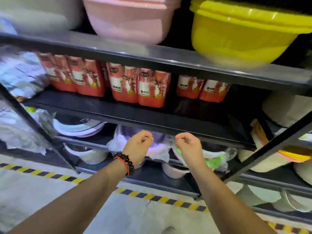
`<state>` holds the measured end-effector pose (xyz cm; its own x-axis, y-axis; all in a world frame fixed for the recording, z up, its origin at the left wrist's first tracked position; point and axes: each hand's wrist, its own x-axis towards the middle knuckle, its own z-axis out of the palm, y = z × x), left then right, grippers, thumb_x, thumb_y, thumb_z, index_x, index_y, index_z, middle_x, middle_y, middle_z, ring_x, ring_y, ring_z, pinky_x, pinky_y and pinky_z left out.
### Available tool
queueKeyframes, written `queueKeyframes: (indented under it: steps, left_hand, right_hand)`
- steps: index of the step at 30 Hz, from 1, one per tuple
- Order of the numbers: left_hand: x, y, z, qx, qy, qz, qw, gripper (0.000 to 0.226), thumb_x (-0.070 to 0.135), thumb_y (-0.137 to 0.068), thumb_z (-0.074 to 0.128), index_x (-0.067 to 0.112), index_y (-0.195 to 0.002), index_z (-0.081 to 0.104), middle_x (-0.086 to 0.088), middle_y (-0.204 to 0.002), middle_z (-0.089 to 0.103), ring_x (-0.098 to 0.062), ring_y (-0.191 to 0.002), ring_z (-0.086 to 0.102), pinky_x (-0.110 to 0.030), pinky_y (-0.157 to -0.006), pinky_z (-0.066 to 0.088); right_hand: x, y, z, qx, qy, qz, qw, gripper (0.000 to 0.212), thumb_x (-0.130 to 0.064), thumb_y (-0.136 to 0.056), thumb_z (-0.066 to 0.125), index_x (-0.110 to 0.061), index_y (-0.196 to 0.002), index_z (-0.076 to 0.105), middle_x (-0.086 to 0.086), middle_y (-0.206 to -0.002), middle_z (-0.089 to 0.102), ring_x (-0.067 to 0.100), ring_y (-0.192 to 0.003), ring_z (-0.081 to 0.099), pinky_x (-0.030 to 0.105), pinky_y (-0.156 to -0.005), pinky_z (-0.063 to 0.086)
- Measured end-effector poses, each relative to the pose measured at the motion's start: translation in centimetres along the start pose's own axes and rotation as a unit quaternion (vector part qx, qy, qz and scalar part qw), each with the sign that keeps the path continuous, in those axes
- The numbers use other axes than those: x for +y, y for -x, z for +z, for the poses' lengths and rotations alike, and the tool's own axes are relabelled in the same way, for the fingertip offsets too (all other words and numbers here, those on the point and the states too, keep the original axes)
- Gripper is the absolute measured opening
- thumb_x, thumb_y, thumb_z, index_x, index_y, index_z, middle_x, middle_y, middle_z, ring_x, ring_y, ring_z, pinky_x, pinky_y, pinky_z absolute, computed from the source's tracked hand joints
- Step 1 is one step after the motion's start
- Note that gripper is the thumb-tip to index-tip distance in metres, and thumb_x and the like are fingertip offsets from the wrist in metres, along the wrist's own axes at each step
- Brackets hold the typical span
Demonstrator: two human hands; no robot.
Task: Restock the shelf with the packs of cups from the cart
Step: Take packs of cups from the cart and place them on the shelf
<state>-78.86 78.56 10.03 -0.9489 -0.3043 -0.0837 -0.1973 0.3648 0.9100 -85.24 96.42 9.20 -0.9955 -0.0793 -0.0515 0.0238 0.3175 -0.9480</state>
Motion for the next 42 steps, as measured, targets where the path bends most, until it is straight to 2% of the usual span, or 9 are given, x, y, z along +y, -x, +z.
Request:
queueKeyframes:
  steps: [6,10,13,15,18,24,30,34,42]
  left_hand:
    - [-8.2,13.8,-15.3,0.061,-0.015,-0.038,0.997,0.017,0.02,-0.094,0.057,0.03,-0.081,0.062,0.013,-0.073,0.061,0.004,-0.065,0.054,-0.018,-0.065,0.042]
    - [-13.4,24.7,-26.1,0.139,-0.047,-0.094,0.985,0.017,0.028,-0.095,0.055,0.034,-0.081,0.062,0.017,-0.081,0.064,-0.003,-0.076,0.058,-0.009,-0.062,0.038]
    - [-16.0,31.9,-32.6,0.19,-0.066,-0.123,0.972,0.015,0.031,-0.096,0.055,0.037,-0.084,0.061,0.016,-0.086,0.065,-0.004,-0.073,0.059,-0.017,-0.062,0.041]
    - [-17.3,36.0,-35.8,0.229,-0.061,-0.137,0.962,0.015,0.03,-0.097,0.056,0.039,-0.085,0.061,0.018,-0.089,0.065,0.004,-0.073,0.059,-0.012,-0.06,0.041]
    - [-19.2,40.6,-39.6,0.298,-0.024,-0.165,0.94,0.008,0.029,-0.096,0.058,0.032,-0.095,0.065,0.011,-0.095,0.068,-0.007,-0.087,0.064,-0.007,-0.061,0.045]
    - [-23.8,46.3,-45.8,0.373,0.002,-0.198,0.907,0.012,0.024,-0.097,0.057,0.033,-0.095,0.065,0.004,-0.098,0.07,-0.015,-0.094,0.065,-0.037,-0.088,0.052]
    - [-29.3,49.5,-54.5,0.445,0.003,-0.264,0.855,0.009,0.032,-0.094,0.057,0.036,-0.095,0.066,0.014,-0.1,0.069,-0.01,-0.095,0.064,-0.031,-0.082,0.052]
    - [-31.4,51.0,-60.5,0.484,0.01,-0.303,0.821,0.011,0.025,-0.094,0.059,0.031,-0.093,0.068,0.011,-0.096,0.071,-0.01,-0.094,0.065,-0.034,-0.084,0.053]
    - [-36.2,51.7,-70.3,0.539,0.014,-0.304,0.786,0.018,0.02,-0.093,0.062,0.037,-0.087,0.064,0.013,-0.093,0.069,0.002,-0.089,0.061,-0.019,-0.075,0.043]
  right_hand:
    - [-2.5,12.0,15.1,-0.132,0.014,-0.059,0.989,0.034,-0.001,-0.087,0.064,-0.028,-0.066,0.066,0.002,-0.072,0.066,0.021,-0.074,0.06,0.038,-0.077,0.05]
    - [-5.7,21.0,24.2,-0.247,0.002,-0.067,0.967,0.035,0.0,-0.089,0.064,-0.026,-0.066,0.07,-0.003,-0.065,0.067,0.012,-0.066,0.059,0.022,-0.066,0.05]
    - [-8.5,27.4,30.2,-0.321,-0.009,-0.093,0.943,0.021,0.001,-0.09,0.062,-0.009,-0.072,0.066,0.015,-0.069,0.064,0.018,-0.068,0.055,0.035,-0.07,0.047]
    - [-10.5,31.3,34.2,-0.369,-0.002,-0.12,0.922,0.018,0.002,-0.088,0.063,-0.008,-0.074,0.068,0.002,-0.063,0.062,0.01,-0.062,0.053,0.028,-0.065,0.045]
    - [-13.0,36.2,39.8,-0.438,-0.003,-0.127,0.89,0.022,0.002,-0.088,0.064,-0.017,-0.078,0.069,-0.005,-0.065,0.063,0.007,-0.059,0.057,0.023,-0.062,0.048]
    - [-14.9,41.9,50.7,-0.538,0.002,-0.135,0.832,0.033,-0.003,-0.087,0.067,-0.03,-0.07,0.073,-0.008,-0.067,0.068,0.012,-0.067,0.062,0.03,-0.068,0.052]
    - [-17.1,45.8,63.2,-0.589,-0.003,-0.111,0.8,0.018,-0.028,-0.073,0.063,-0.042,-0.078,0.074,-0.013,-0.07,0.069,0.012,-0.068,0.063,0.032,-0.068,0.053]
    - [-19.0,47.3,70.8,-0.624,0.02,-0.11,0.773,0.022,-0.02,-0.083,0.066,-0.041,-0.078,0.073,-0.014,-0.071,0.069,0.012,-0.069,0.062,0.035,-0.068,0.053]
    - [-24.3,50.3,82.1,-0.664,0.023,-0.118,0.738,0.029,-0.012,-0.087,0.064,-0.037,-0.076,0.074,-0.008,-0.077,0.071,0.013,-0.077,0.066,0.031,-0.071,0.056]
